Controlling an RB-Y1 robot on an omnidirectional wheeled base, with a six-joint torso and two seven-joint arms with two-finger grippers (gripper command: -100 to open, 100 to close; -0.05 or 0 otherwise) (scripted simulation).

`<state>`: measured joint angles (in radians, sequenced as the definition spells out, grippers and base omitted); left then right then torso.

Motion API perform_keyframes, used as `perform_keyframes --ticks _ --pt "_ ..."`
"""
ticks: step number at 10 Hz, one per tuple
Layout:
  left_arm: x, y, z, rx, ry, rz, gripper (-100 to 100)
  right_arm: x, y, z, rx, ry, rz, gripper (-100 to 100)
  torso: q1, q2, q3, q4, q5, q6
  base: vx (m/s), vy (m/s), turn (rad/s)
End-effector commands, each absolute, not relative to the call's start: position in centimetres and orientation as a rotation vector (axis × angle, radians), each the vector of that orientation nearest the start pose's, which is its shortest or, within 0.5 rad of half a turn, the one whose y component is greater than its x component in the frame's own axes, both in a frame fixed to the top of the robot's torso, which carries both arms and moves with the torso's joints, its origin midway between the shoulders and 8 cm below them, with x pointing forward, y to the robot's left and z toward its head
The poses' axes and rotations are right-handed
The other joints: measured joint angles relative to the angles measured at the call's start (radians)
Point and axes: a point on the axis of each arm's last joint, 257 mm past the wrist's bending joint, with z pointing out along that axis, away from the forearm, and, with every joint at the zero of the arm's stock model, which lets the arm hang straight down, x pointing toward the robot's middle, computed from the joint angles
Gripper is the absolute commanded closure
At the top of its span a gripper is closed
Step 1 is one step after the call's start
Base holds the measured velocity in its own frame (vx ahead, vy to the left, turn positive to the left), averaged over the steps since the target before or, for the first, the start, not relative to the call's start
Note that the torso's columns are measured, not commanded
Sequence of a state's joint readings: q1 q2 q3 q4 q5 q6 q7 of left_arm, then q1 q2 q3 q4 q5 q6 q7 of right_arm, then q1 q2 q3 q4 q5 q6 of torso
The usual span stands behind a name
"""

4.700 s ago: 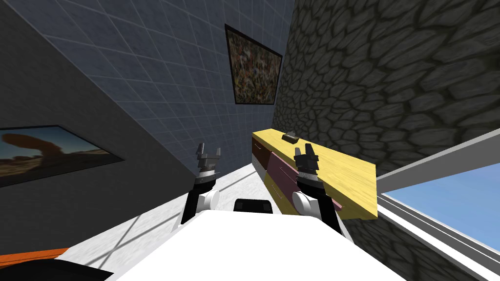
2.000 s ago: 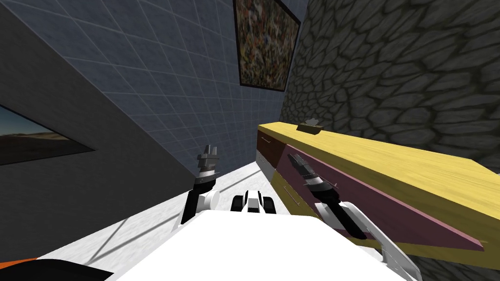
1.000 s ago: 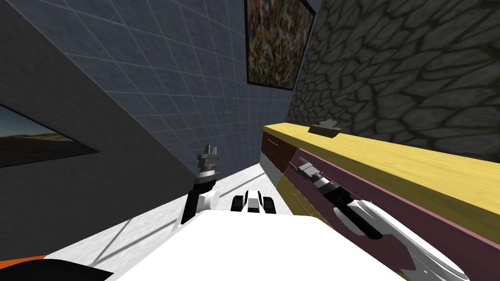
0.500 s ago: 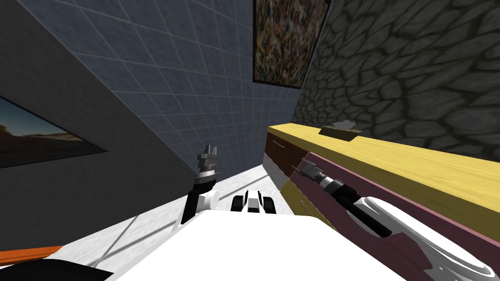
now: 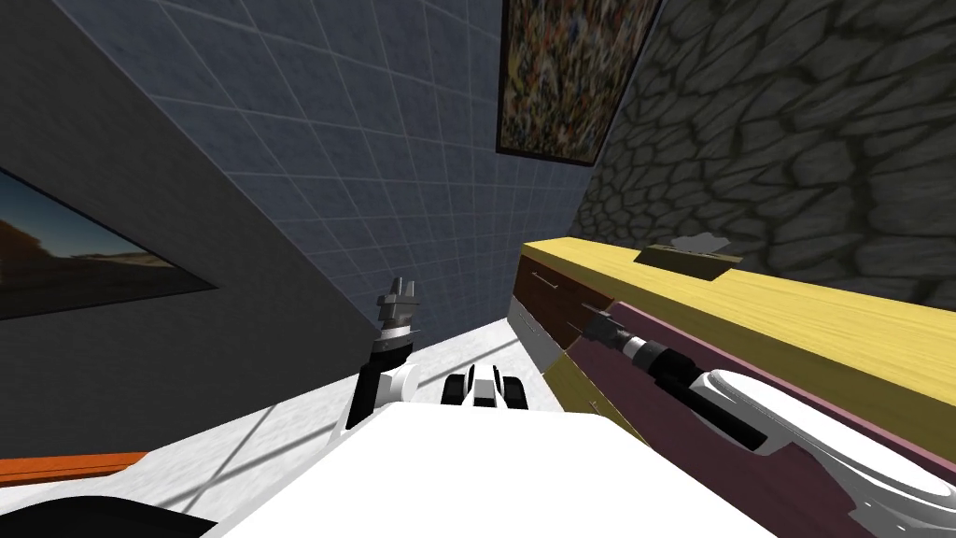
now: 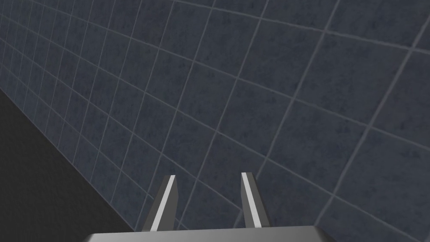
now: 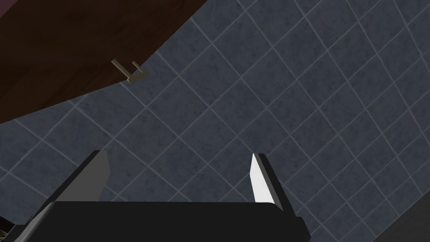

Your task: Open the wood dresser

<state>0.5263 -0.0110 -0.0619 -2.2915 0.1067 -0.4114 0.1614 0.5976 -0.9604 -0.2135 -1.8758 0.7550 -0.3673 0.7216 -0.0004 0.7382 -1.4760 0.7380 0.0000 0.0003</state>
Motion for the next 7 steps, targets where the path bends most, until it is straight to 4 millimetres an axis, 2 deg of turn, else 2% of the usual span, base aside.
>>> perform_keyframes --ticks 1,4,5,7 --pt "35.6 27.6 0.3 -0.888 0.552 -1.546 0 38.2 -43.9 -19.8 -1.132 1.572 -0.471 -100 0.0 0.0 0.0 0.0 0.0 0.0 0.066 0.065 0.152" --pt "35.6 27.6 0.3 -0.888 0.552 -1.546 0 38.3 -47.3 -20.4 -1.311 1.562 -0.607 -100 0.0 -0.001 -0.001 0.0 0.0 0.0 0.087 0.057 0.119" --pt "35.6 27.6 0.3 -0.888 0.552 -1.546 0 38.3 -47.3 -20.3 -1.315 1.56 -0.608 -100 0.0 -0.001 -0.001 0.0 0.0 0.0 0.058 0.026 0.036" --pt "35.6 27.6 0.3 -0.888 0.552 -1.546 0 38.4 -49.4 -20.3 -1.424 1.545 -0.688 -100 -0.001 0.002 0.001 0.001 0.0 0.0 0.051 0.029 0.079"
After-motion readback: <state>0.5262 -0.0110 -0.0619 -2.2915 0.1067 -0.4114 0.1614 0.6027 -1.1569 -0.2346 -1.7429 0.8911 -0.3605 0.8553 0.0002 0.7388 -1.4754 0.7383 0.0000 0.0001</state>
